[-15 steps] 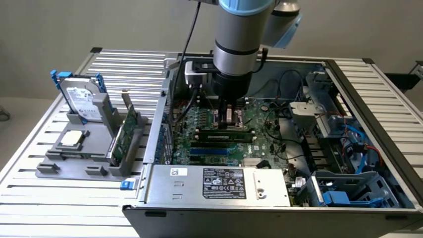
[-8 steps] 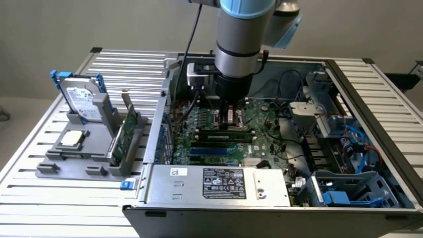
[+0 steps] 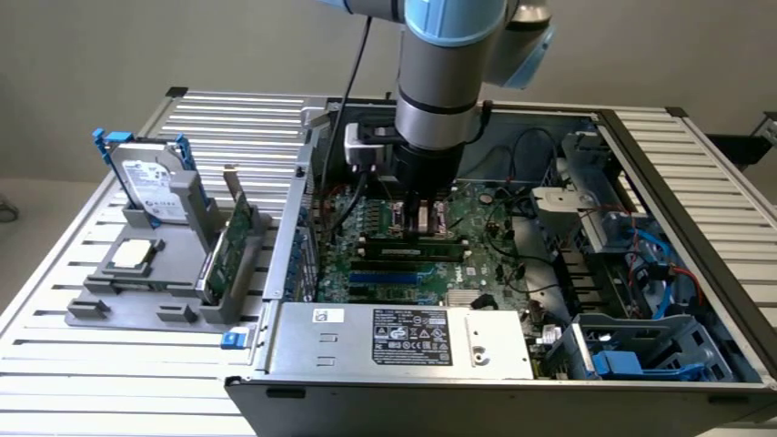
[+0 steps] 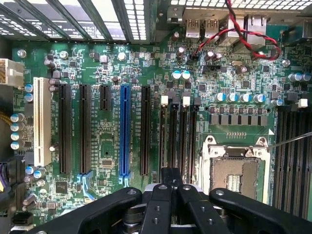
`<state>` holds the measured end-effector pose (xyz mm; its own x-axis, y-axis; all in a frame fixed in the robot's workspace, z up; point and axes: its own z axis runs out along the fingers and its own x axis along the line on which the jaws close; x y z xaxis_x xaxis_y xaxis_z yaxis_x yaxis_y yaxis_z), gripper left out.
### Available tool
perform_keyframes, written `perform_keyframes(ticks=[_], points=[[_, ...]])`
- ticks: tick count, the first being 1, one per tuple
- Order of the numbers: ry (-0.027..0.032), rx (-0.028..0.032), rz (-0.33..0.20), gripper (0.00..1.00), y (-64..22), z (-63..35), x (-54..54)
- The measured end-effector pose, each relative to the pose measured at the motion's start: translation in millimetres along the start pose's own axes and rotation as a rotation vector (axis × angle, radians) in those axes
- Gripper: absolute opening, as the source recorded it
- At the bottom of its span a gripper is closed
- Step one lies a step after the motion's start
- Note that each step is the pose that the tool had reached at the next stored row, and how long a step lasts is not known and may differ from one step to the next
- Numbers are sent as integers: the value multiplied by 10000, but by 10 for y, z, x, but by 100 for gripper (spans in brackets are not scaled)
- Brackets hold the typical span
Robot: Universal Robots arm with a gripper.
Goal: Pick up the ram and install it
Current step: 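Press down the ram until it locks into place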
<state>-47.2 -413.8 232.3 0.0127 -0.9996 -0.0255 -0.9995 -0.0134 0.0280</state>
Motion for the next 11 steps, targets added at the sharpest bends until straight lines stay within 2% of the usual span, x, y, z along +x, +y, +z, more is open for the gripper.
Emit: perform_keyframes(ticks=[11], points=[[15,1,167,11,16,93,3]])
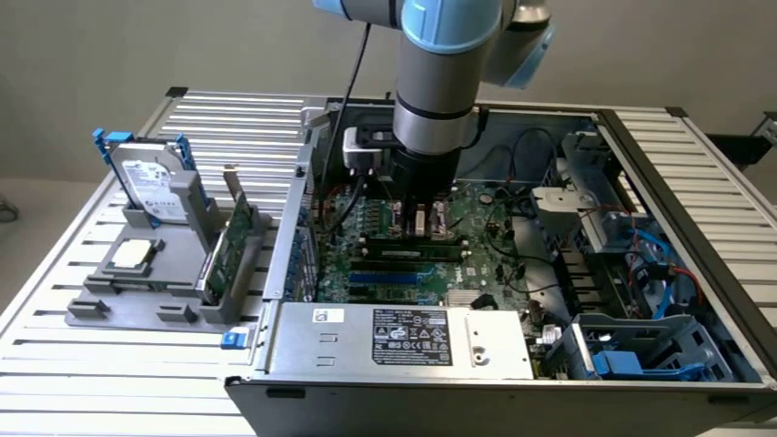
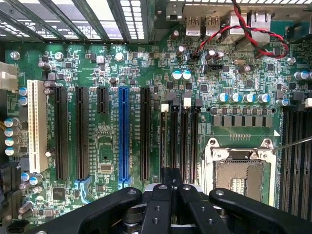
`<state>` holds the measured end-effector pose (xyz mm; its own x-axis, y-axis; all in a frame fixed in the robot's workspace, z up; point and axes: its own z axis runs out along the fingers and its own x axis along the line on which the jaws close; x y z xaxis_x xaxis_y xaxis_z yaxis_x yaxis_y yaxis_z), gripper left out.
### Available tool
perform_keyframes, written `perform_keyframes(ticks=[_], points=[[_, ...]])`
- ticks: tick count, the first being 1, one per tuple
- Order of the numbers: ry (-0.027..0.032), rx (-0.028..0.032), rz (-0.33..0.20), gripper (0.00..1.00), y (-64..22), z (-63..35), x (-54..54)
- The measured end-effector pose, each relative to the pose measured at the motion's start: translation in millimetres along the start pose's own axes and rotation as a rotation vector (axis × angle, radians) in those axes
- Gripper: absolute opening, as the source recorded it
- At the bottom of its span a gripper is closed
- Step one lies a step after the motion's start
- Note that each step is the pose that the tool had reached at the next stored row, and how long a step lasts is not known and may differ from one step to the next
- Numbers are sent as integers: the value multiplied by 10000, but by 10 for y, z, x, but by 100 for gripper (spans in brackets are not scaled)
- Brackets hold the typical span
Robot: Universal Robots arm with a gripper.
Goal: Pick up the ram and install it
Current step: 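Press down the ram until it locks into place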
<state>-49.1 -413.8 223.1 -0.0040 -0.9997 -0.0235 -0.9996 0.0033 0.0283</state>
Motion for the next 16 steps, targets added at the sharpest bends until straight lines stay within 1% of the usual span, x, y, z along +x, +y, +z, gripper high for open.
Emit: perform_keyframes(ticks=[2,4,5,6,8,12,13,16], points=[[-5,0,20,11,0,-1,-1],[-34,-8,43,11,-2,-34,-6],[-29,-21,54,11,-3,-62,-5],[-9,-35,65,11,-6,-94,-3],[-11,-38,86,11,-27,-119,-4],[-10,-41,95,11,-134,-154,-5],[-8,-43,98,11,-187,-174,-5],[-8,-49,121,11,-227,-211,-7]])
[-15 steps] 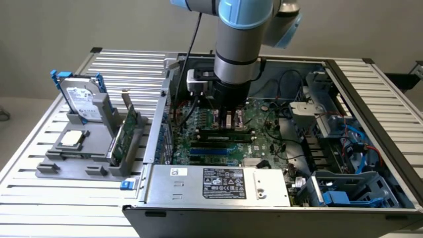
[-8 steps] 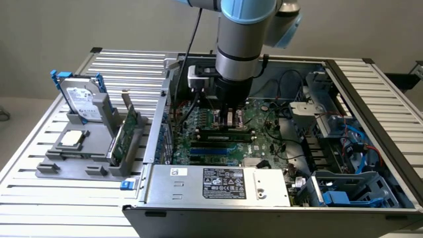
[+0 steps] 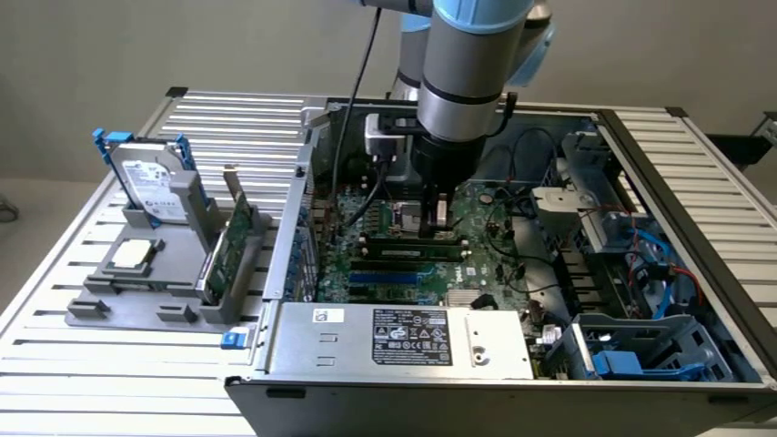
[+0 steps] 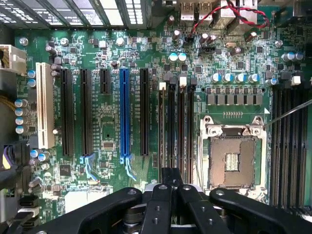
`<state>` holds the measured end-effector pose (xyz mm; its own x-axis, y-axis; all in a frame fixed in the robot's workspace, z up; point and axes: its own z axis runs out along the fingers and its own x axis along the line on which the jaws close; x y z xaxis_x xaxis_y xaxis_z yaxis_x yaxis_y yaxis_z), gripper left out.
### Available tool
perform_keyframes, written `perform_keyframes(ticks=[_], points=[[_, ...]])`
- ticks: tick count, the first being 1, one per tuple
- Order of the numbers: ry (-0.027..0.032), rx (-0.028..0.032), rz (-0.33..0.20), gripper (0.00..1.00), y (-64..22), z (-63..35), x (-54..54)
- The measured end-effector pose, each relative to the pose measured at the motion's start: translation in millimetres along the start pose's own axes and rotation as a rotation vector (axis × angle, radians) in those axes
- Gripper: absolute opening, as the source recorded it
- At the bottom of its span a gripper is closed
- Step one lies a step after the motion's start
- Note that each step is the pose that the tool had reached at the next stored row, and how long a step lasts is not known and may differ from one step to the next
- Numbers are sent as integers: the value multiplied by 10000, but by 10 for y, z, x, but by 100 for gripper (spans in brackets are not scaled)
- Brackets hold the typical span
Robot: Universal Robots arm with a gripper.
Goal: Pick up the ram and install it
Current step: 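Press down the ram until it locks into place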
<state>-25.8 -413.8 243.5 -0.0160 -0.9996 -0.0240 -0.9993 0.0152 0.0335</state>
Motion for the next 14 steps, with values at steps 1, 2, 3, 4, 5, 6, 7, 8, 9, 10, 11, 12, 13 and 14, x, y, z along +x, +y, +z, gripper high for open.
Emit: perform_keyframes(ticks=[1,2,3,4,5,6,7,8,9,10,11,12,13,14], points=[[-2,-3,10,11,-8,-7,0],[-3,-9,22,11,-15,-11,-1],[-4,-15,34,11,-15,-11,-1],[0,-19,35,11,-15,-11,0],[0,-19,35,11,-15,-11,0],[1,-20,35,11,-15,-11,0],[1,-20,34,11,-16,-11,0],[1,-20,34,11,-16,-12,0],[1,-20,34,11,-16,-12,0],[1,-20,33,11,-16,-12,0],[1,-20,34,11,-16,-12,0],[1,-20,34,11,-16,-12,0],[2,-20,34,11,-16,-12,0],[2,-20,34,11,-16,-12,0]])
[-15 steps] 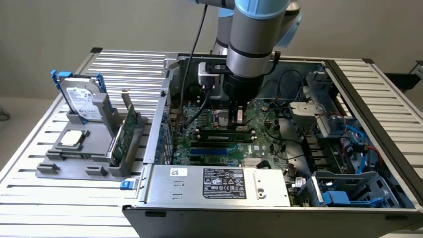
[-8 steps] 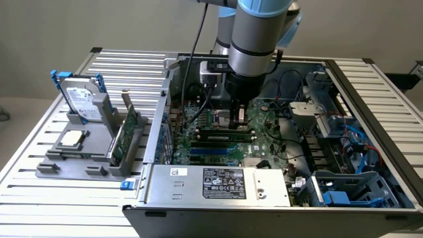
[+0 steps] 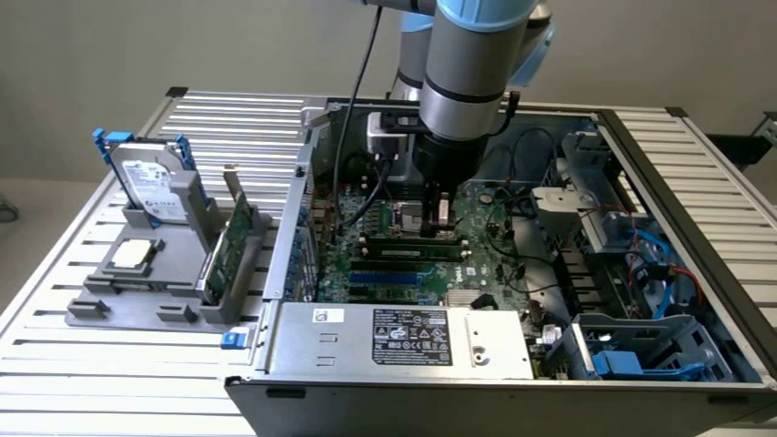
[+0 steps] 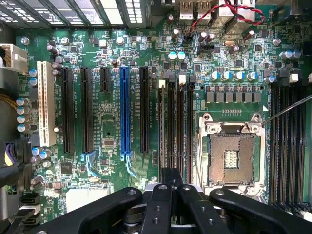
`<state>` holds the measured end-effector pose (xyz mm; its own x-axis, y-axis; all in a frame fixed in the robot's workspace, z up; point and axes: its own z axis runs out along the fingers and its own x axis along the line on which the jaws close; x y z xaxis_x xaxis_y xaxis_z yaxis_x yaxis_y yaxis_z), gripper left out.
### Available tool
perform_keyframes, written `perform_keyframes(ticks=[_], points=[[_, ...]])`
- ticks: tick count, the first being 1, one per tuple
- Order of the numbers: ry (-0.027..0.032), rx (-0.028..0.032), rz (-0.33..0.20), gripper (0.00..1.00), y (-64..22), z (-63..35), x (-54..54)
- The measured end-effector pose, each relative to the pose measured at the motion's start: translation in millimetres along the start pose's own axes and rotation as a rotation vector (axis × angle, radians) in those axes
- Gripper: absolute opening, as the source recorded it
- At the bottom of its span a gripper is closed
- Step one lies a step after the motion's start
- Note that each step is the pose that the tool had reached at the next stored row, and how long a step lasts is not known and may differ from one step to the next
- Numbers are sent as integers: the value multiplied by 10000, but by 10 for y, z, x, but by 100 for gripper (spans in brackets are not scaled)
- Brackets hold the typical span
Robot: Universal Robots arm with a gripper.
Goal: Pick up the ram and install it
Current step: 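Press down the ram until it locks into place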
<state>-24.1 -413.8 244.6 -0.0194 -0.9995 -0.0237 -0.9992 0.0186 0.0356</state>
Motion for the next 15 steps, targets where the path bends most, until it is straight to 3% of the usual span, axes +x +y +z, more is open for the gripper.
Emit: perform_keyframes(ticks=[6,15], points=[[-2,1,91,11,7,0,0],[-54,36,1522,11,7,1,0]])
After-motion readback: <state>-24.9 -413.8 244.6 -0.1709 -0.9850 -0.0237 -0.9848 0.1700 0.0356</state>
